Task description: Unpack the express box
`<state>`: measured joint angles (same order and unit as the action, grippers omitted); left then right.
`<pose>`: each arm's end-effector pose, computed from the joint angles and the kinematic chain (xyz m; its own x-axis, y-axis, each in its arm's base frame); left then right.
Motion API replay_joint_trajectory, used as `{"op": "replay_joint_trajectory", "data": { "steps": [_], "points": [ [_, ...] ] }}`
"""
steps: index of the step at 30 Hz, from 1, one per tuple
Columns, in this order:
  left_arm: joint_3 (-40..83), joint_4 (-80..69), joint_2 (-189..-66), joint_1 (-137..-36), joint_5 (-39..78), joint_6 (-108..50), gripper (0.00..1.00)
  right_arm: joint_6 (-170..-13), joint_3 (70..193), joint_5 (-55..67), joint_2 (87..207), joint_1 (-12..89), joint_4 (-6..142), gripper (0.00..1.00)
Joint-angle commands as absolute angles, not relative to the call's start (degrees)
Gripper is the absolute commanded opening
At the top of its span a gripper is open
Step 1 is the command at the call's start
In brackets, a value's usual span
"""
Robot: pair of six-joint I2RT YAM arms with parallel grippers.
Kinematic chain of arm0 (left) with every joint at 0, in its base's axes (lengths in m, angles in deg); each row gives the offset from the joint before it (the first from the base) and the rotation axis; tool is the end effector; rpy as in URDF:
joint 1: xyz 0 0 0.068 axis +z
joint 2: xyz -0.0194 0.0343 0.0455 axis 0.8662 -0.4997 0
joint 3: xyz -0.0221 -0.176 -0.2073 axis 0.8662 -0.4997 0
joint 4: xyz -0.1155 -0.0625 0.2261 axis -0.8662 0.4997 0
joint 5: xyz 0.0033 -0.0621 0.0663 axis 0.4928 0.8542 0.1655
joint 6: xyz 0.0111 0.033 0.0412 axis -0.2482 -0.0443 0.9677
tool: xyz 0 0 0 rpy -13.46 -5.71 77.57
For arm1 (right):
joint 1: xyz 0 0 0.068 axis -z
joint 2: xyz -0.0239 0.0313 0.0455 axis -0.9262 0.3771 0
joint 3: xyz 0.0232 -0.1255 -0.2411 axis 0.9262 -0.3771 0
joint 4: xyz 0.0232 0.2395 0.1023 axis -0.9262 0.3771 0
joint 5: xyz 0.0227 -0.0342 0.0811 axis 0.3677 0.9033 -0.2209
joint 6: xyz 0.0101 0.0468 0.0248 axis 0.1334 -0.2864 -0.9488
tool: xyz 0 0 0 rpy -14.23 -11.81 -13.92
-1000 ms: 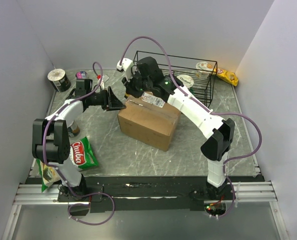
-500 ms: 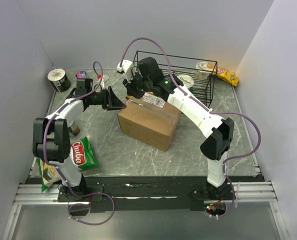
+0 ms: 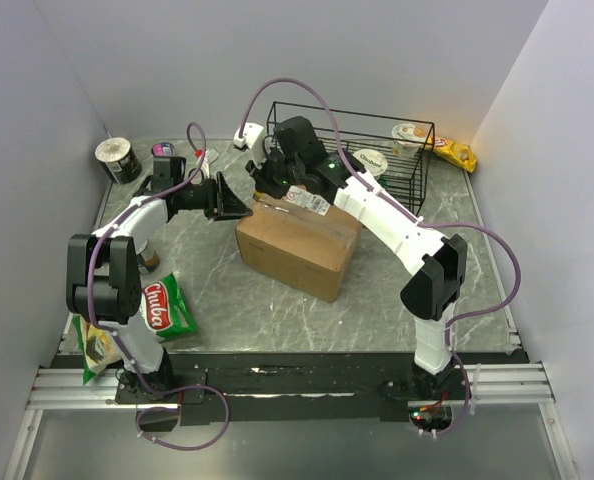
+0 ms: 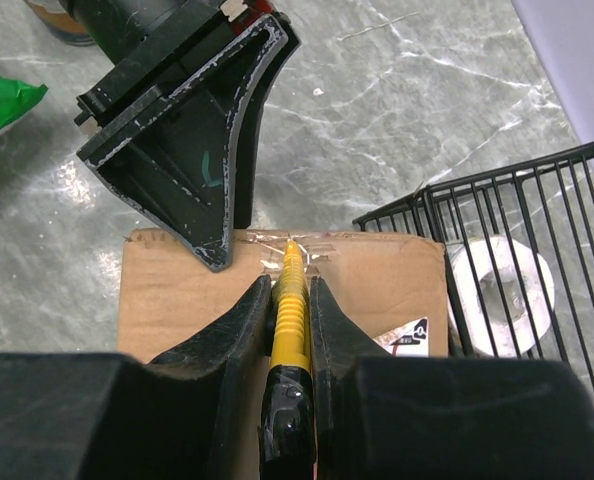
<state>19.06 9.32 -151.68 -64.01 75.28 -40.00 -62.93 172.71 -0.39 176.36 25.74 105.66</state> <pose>0.3707 -0.0580 0.2423 -0.8848 -0.1034 -0.4543 0.3877 0.3774 -0.8410 0.3211 0.3017 0.3907 -0.0680 -0.5481 -0.8337 -0.8900 0.4110 -0.1976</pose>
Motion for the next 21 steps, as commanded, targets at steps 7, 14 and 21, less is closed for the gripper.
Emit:
{"op": "replay_joint_trajectory", "data": {
  "steps": [7, 14, 21],
  "points": [
    [19.75, 11.02, -153.43, -64.06, 68.86, -38.99, 0.56, -62.08, 172.17, 2.14, 174.07, 27.15, 106.36, 0.00],
    [20.01, 11.19, -154.13, -64.06, 67.98, -39.52, 0.53, -62.96, 169.28, 3.19, 171.44, 27.16, 106.54, 0.00],
    [20.45, 11.28, -155.19, -64.06, 67.19, -39.96, 0.50, -63.49, 164.62, 5.48, 168.28, 27.15, 106.27, 0.00]
  ]
}}
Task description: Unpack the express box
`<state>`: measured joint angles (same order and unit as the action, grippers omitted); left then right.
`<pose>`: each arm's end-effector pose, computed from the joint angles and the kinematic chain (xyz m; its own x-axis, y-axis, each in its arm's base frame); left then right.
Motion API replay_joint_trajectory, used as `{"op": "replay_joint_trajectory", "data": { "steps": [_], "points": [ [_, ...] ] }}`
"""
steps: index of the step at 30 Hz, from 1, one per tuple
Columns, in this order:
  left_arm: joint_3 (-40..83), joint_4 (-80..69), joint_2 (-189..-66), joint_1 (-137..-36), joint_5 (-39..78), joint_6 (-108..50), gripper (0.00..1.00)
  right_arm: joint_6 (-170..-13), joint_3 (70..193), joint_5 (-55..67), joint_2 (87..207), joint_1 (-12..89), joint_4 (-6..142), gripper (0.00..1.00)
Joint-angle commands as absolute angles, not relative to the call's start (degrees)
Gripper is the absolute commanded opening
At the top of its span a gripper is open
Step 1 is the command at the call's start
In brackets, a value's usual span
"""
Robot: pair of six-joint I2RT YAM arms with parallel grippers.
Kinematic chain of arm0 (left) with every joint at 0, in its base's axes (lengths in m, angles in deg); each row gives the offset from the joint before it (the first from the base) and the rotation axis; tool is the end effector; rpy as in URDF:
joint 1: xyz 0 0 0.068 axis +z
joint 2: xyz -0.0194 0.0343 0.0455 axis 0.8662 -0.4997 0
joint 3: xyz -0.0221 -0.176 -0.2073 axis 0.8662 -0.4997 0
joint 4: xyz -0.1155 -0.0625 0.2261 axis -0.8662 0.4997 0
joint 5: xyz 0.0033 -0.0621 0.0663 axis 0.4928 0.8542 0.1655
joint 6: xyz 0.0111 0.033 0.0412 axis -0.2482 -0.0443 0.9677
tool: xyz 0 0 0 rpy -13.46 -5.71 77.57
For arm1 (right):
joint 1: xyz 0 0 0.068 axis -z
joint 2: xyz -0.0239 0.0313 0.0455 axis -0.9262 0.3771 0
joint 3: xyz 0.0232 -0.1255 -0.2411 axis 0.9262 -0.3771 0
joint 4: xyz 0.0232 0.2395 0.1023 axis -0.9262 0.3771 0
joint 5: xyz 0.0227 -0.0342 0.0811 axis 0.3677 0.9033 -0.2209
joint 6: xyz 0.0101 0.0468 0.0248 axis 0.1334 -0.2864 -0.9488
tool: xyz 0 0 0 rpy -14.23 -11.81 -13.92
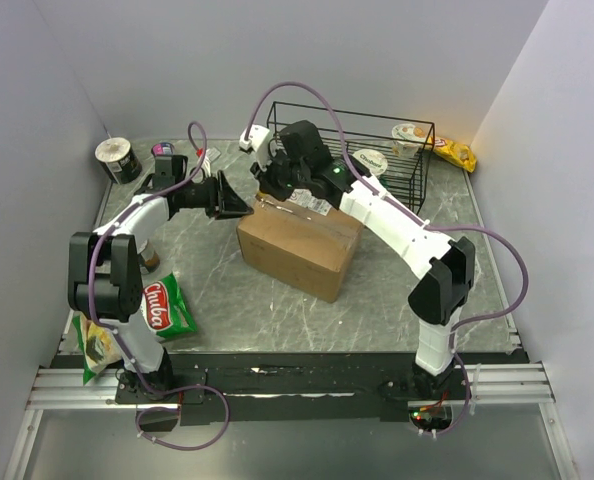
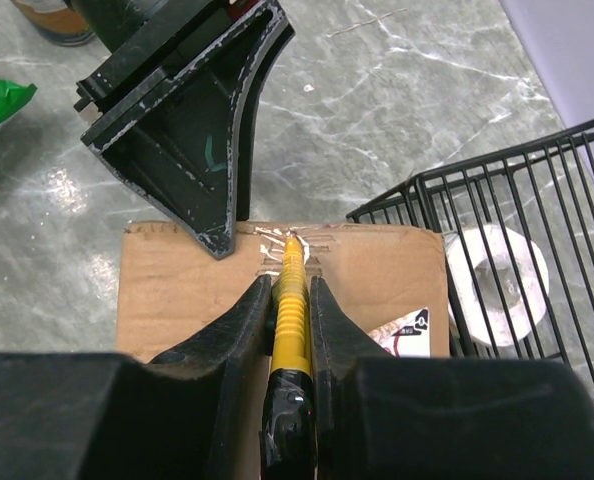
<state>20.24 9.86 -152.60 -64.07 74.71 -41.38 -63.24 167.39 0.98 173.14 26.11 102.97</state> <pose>0.3750 -0.0585 0.2421 -0.8951 -0.1150 -0.4308 0.3601 0.3831 -0.8506 0.3159 0.2922 0.3876 -0.0741 -0.5460 -0.8345 -0.8749 0.4371 -0.2083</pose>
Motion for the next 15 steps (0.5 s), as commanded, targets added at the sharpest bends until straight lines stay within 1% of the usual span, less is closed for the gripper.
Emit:
{"op": "replay_joint_trajectory", "data": {
  "steps": [1, 11, 13, 15],
  "points": [
    [20.28, 11.11, -155.19, -64.06, 66.93, -40.31, 0.50, -63.49, 164.09, 5.74, 167.92, 27.07, 106.36, 0.00],
    [20.36, 10.76, -155.37, -64.06, 66.66, -40.75, 0.47, -64.80, 164.00, 9.35, 166.95, 27.16, 108.20, 0.00],
    [20.80, 9.62, -154.40, -63.97, 66.84, -41.63, 0.49, -64.89, 164.61, 9.26, 167.13, 27.07, 108.82, 0.00],
    [20.72, 5.08, -151.43, -63.97, 67.72, -41.63, 0.55, -64.98, 165.14, 9.26, 167.39, 27.15, 109.61, 0.00]
  ]
}}
